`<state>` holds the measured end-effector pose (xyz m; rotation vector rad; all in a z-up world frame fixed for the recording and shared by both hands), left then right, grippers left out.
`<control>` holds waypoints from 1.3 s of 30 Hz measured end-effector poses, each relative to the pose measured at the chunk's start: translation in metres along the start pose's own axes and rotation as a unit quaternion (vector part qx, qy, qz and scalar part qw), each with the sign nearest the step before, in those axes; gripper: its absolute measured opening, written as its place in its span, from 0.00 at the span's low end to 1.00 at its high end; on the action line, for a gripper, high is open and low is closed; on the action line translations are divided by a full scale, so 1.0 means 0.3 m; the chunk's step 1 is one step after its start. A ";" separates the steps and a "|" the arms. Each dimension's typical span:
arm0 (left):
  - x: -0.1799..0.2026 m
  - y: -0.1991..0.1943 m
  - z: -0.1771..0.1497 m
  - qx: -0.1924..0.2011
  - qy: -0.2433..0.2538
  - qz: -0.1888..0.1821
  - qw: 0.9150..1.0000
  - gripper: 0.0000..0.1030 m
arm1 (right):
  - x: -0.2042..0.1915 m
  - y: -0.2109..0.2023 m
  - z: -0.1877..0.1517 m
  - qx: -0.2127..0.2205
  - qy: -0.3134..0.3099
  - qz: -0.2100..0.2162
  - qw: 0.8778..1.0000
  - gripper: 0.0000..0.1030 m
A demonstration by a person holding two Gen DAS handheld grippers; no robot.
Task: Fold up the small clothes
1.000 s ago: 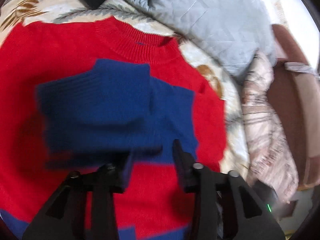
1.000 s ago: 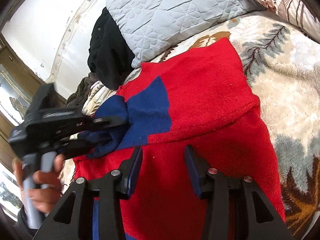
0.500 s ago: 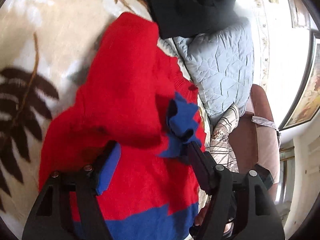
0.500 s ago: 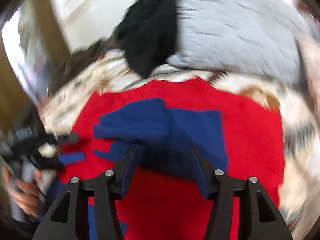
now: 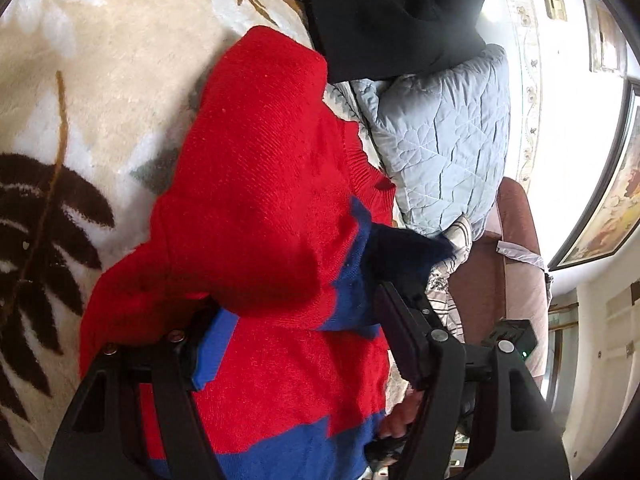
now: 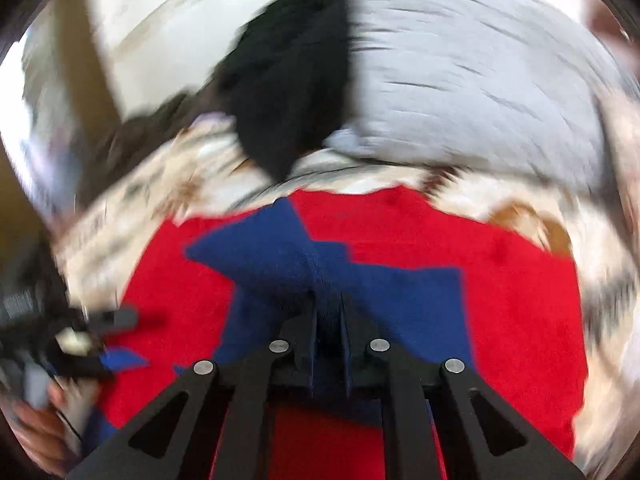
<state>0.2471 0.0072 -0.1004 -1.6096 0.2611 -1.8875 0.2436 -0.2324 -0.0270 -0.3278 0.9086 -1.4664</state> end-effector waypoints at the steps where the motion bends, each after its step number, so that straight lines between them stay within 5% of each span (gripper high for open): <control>1: 0.002 0.001 0.000 0.000 0.001 0.001 1.000 0.67 | 0.055 -0.014 0.011 0.002 0.037 0.002 0.999 0.07; 10: 0.034 0.022 -0.008 -0.002 0.036 0.037 0.999 0.67 | 0.432 -0.071 -0.090 -0.033 0.227 0.008 0.973 0.07; 15: 0.057 0.038 -0.012 0.001 0.063 0.062 0.996 0.67 | 0.530 -0.103 -0.087 -0.003 0.309 0.033 0.950 0.23; 19: 0.071 0.048 -0.015 0.002 0.082 0.074 0.994 0.67 | 0.509 -0.047 -0.058 -0.017 0.305 0.021 0.952 0.27; 22: 0.081 0.053 -0.018 0.000 0.095 0.083 0.992 0.67 | 0.485 -0.036 -0.031 -0.015 0.292 0.014 0.956 0.07; 27: 0.079 0.056 -0.019 -0.012 0.090 0.075 0.993 0.67 | 0.493 -0.150 -0.035 0.049 0.299 0.031 0.952 0.07; 31: 0.108 0.055 -0.055 -0.037 0.115 0.068 0.990 0.67 | 0.569 -0.081 -0.128 -0.009 0.320 0.000 0.947 0.06; 35: 0.219 0.045 -0.102 -0.083 0.177 -0.036 0.980 0.67 | 0.536 -0.157 -0.110 0.010 0.300 -0.019 0.954 0.13; 37: 0.250 0.016 -0.085 -0.062 0.193 -0.052 0.978 0.67 | 0.509 -0.215 -0.090 0.041 0.283 -0.020 0.958 0.13; 39: 0.225 -0.007 -0.042 -0.023 0.187 -0.010 0.982 0.68 | 0.468 -0.259 -0.059 0.070 0.254 -0.006 0.965 0.13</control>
Point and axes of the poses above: each gripper's, at about its wrist camera, not at the fingertips, and y roughly the way its jaws point, x to its right, z to its top, the point moved 4 cm from there along y, roughly the way its jaws point, and after that the axes turned 9 degrees about y, right-handed, at the moved point
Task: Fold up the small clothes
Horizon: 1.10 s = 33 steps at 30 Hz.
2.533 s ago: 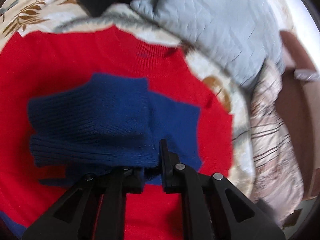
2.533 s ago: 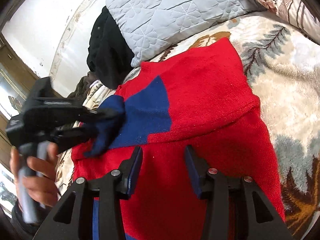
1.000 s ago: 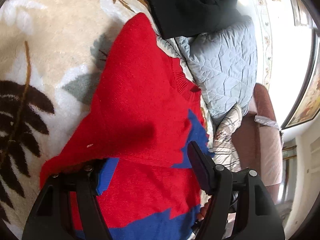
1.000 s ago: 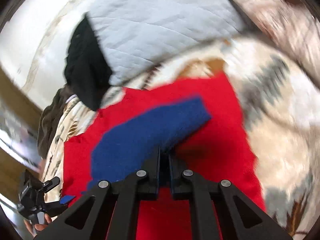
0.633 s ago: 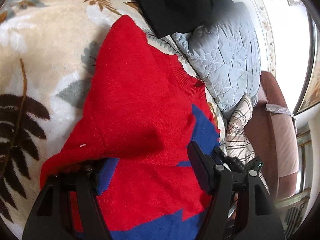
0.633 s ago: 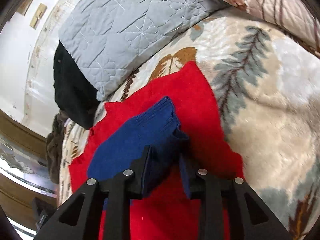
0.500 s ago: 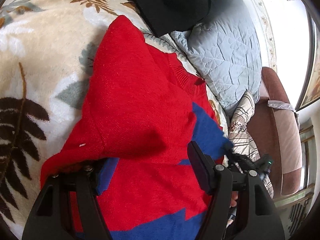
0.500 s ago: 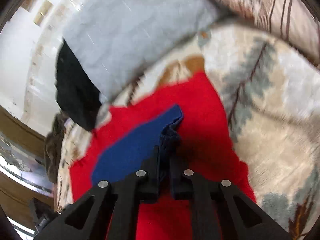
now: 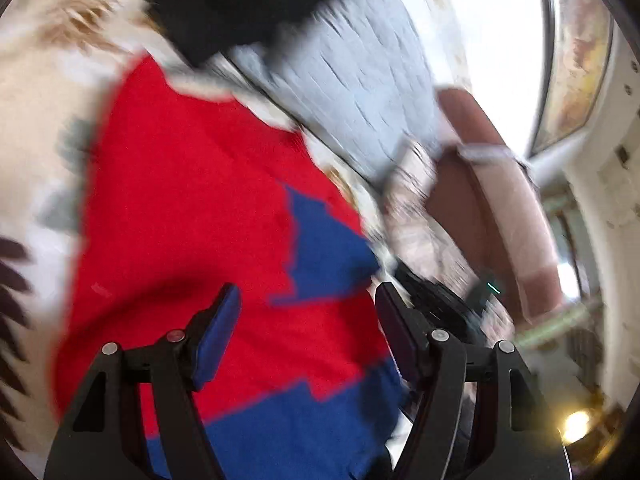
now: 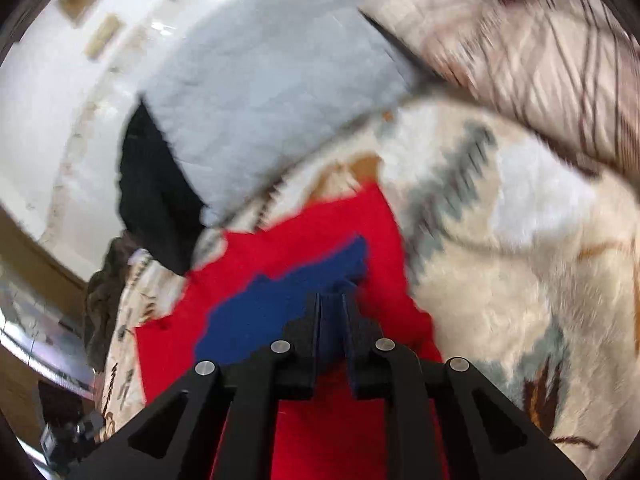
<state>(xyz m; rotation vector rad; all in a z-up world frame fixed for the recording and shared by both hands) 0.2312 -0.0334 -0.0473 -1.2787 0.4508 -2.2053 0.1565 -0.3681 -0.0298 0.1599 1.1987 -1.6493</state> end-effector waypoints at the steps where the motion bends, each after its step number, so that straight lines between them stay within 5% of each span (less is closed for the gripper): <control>1: -0.045 0.001 0.008 0.004 -0.015 0.039 0.999 0.68 | -0.015 0.003 -0.001 0.000 -0.010 0.004 1.000 0.13; 3: -0.140 0.025 0.000 -0.012 -0.062 0.080 0.995 0.68 | -0.037 0.037 -0.018 -0.015 -0.035 0.001 0.999 0.13; 7: -0.202 0.010 0.008 0.005 -0.133 0.018 0.991 0.64 | 0.021 0.205 -0.086 -0.096 -0.049 -0.071 0.992 0.09; 10: -0.192 -0.055 0.036 0.054 -0.129 0.008 0.990 0.64 | 0.003 0.142 -0.049 -0.058 -0.023 -0.040 0.997 0.16; 13: -0.194 -0.056 0.054 0.056 -0.112 0.068 0.990 0.66 | -0.035 0.108 -0.015 -0.034 -0.019 -0.005 0.999 0.16; 18: -0.221 -0.016 0.043 0.040 -0.115 0.099 0.988 0.66 | -0.199 0.211 -0.048 -0.088 -0.059 0.038 0.994 0.17; 24: -0.241 -0.033 0.022 0.032 -0.117 0.102 0.987 0.66 | -0.551 0.435 -0.206 -0.212 -0.168 0.114 0.956 0.27; 28: -0.260 -0.056 0.029 0.035 -0.135 0.082 0.987 0.66 | -0.721 0.580 -0.295 -0.244 -0.211 0.132 0.937 0.30; 30: -0.270 -0.061 0.029 0.035 -0.140 0.078 0.986 0.66 | -0.778 0.646 -0.338 -0.270 -0.232 0.143 0.924 0.40; 31: -0.276 -0.060 0.027 0.033 -0.143 0.079 0.986 0.66 | -0.794 0.673 -0.368 -0.283 -0.247 0.141 0.916 0.40; 33: -0.288 -0.053 0.025 0.028 -0.147 0.085 0.985 0.66 | -0.821 0.730 -0.441 -0.278 -0.322 0.099 0.900 0.23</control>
Point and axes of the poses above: each gripper's, at about its wrist camera, not at the fingertips, and y roughly the way its jaws point, x to its right, z to its top, the point moved 4 cm from there along y, roughly the way its jaws point, and after that the axes turned 9 degrees about y, right-handed, at the moved point
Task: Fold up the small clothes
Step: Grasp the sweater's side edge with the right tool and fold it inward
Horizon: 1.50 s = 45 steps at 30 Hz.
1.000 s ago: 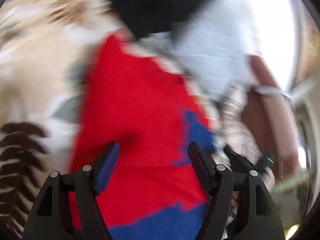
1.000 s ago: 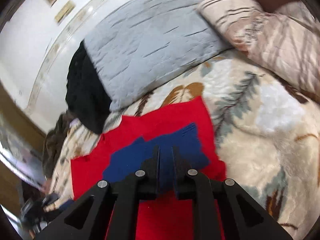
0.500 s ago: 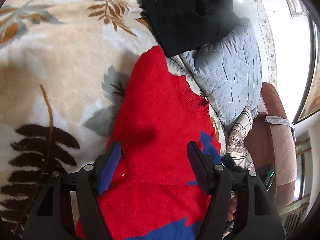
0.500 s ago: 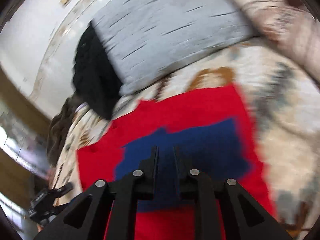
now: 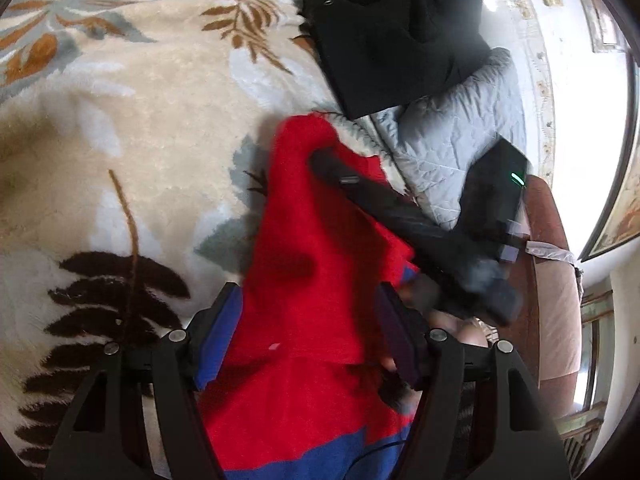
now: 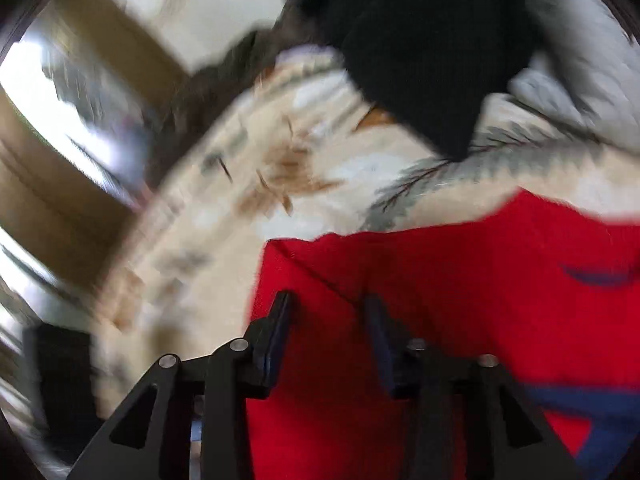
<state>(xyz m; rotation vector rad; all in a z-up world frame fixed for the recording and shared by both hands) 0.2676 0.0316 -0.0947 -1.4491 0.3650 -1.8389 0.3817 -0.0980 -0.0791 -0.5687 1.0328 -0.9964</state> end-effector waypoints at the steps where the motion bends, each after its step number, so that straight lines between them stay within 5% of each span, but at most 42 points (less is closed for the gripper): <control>1: -0.005 0.009 0.000 -0.003 0.001 0.008 1.000 0.66 | -0.010 0.040 -0.006 -0.002 -0.032 -0.039 0.999 0.18; 5: 0.007 0.002 0.002 0.007 0.014 0.022 1.000 0.66 | -0.008 0.016 0.006 0.018 -0.001 -0.034 0.999 0.19; 11: 0.056 0.022 -0.017 0.009 0.093 0.129 0.987 0.66 | 0.204 -0.265 -0.149 0.056 0.096 0.000 0.994 0.24; 16: 0.090 0.063 -0.048 0.005 0.159 0.195 0.968 0.68 | 0.501 -0.559 -0.388 0.143 0.233 -0.040 0.961 0.25; 17: 0.094 0.074 -0.053 0.005 0.168 0.202 0.965 0.73 | 0.575 -0.594 -0.453 0.140 0.265 -0.074 0.951 0.23; 19: 0.110 0.087 -0.066 0.009 0.188 0.214 0.959 0.77 | 0.654 -0.613 -0.538 0.112 0.291 -0.084 0.946 0.01; 21: 0.124 0.087 -0.091 0.004 0.208 0.232 0.950 0.77 | 0.658 -0.674 -0.580 0.114 0.303 -0.086 0.942 0.03; 23: 0.127 0.058 -0.118 -0.013 0.198 0.227 0.953 0.77 | 0.632 -0.739 -0.612 0.111 0.312 -0.095 0.939 0.23; 25: 0.128 0.016 -0.155 -0.045 0.166 0.175 0.969 0.77 | 0.587 -0.813 -0.654 0.116 0.289 -0.091 0.946 0.26; 27: 0.128 -0.046 -0.198 -0.072 0.157 0.149 0.974 0.77 | 0.557 -0.880 -0.707 0.113 0.271 -0.098 0.951 0.35; 34: 0.092 -0.287 -0.398 -0.119 0.173 0.164 0.964 0.77 | 0.524 -1.025 -1.032 0.075 0.260 -0.095 0.958 0.44; 39: 0.053 -0.346 -0.603 -0.180 0.150 0.155 0.960 0.77 | 0.527 -1.018 -1.249 0.056 0.278 -0.097 0.954 0.44; 45: 0.024 -0.349 -0.785 -0.216 0.126 0.145 0.957 0.77 | 0.545 -1.011 -1.371 0.052 0.311 -0.066 0.947 0.44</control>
Point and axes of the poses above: each gripper's, at about its wrist camera, not at the fingertips, and y roughly the way its jaws point, x to its right, z to its top, the point moved 4 cm from there along y, roughly the way its jaws point, and after that the axes turned 9 degrees about y, right-handed, at the moved point
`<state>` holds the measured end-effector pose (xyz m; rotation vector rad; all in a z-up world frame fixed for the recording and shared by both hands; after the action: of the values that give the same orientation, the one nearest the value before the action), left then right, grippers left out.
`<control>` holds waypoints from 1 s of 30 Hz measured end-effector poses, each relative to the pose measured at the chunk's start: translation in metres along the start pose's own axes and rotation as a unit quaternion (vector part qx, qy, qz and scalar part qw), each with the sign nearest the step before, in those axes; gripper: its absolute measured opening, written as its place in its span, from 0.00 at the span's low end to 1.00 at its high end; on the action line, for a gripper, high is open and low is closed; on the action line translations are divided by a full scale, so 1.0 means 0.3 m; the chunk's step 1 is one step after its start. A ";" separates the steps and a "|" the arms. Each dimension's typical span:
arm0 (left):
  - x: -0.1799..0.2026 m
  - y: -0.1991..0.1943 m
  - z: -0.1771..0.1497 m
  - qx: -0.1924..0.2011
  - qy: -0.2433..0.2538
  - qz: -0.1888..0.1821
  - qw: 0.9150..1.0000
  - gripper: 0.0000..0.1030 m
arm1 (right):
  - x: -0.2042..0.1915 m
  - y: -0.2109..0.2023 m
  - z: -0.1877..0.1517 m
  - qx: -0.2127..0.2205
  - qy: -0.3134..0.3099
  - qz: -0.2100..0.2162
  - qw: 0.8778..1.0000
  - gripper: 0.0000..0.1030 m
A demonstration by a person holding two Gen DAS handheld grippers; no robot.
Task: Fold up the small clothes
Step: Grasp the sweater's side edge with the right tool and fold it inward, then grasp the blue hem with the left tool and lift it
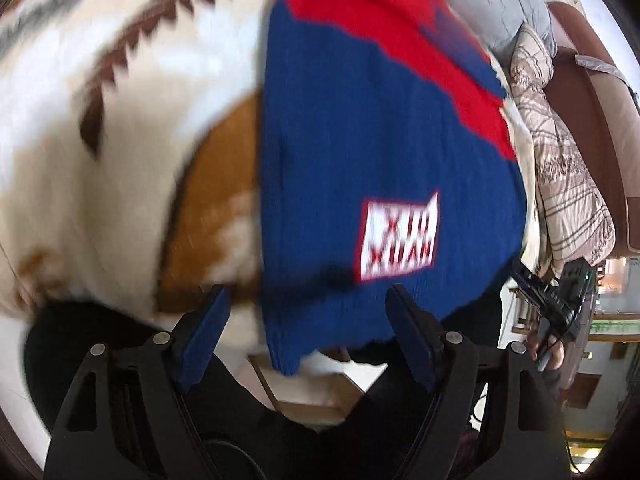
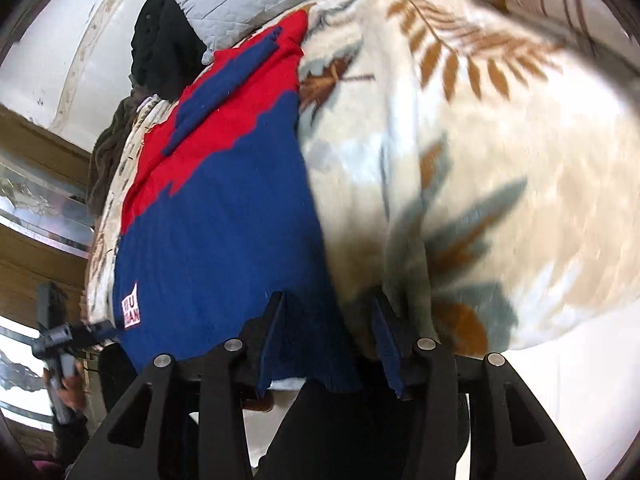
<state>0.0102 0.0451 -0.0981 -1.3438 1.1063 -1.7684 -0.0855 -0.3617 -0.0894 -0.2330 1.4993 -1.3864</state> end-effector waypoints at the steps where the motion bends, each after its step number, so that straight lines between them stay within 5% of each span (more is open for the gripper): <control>1: 0.004 0.006 -0.007 0.003 0.002 0.005 1.000 0.77 | 0.001 0.001 -0.005 -0.002 0.001 0.006 1.000 0.44; 8: 0.036 0.016 -0.046 0.040 0.004 0.006 0.999 0.79 | -0.024 0.031 -0.022 -0.010 -0.005 0.049 0.999 0.56; 12: 0.022 0.016 -0.065 0.043 -0.001 0.002 0.999 0.58 | -0.040 0.034 -0.050 -0.019 -0.026 0.068 0.997 0.56; 18: 0.015 0.043 -0.077 0.037 -0.034 -0.043 0.998 0.57 | -0.085 0.056 -0.087 -0.037 -0.072 0.075 0.994 0.53; 22: 0.000 0.039 -0.080 0.039 -0.050 -0.064 0.996 0.59 | -0.092 0.096 -0.092 -0.032 -0.084 0.040 0.995 0.48; 24: -0.001 0.036 -0.087 0.039 -0.042 -0.052 0.997 0.38 | -0.088 0.094 -0.091 -0.027 -0.083 0.029 0.996 0.30; 25: -0.004 0.036 -0.092 0.036 -0.038 -0.048 0.997 0.16 | -0.084 0.089 -0.092 -0.024 -0.092 0.023 0.995 0.06; 26: -0.006 0.038 -0.096 0.032 -0.039 -0.061 0.997 0.05 | -0.080 0.080 -0.097 -0.025 -0.098 0.029 0.994 0.07; 30: -0.002 0.003 -0.086 0.041 -0.061 -0.145 0.987 0.04 | -0.101 0.029 -0.115 -0.014 -0.106 0.066 0.992 0.07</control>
<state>-0.0144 0.0512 -0.1022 -1.6035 0.7940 -1.8821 -0.0940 -0.3159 -0.0874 -0.2850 1.3331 -1.1975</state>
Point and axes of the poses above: each gripper's, at about its wrist camera, not at the fingertips, and y roughly the way its jaws point, x to its right, z to its top, the point moved 4 cm from there along y, roughly the way its jaws point, and after that the axes turned 9 degrees about y, right-handed, at the moved point
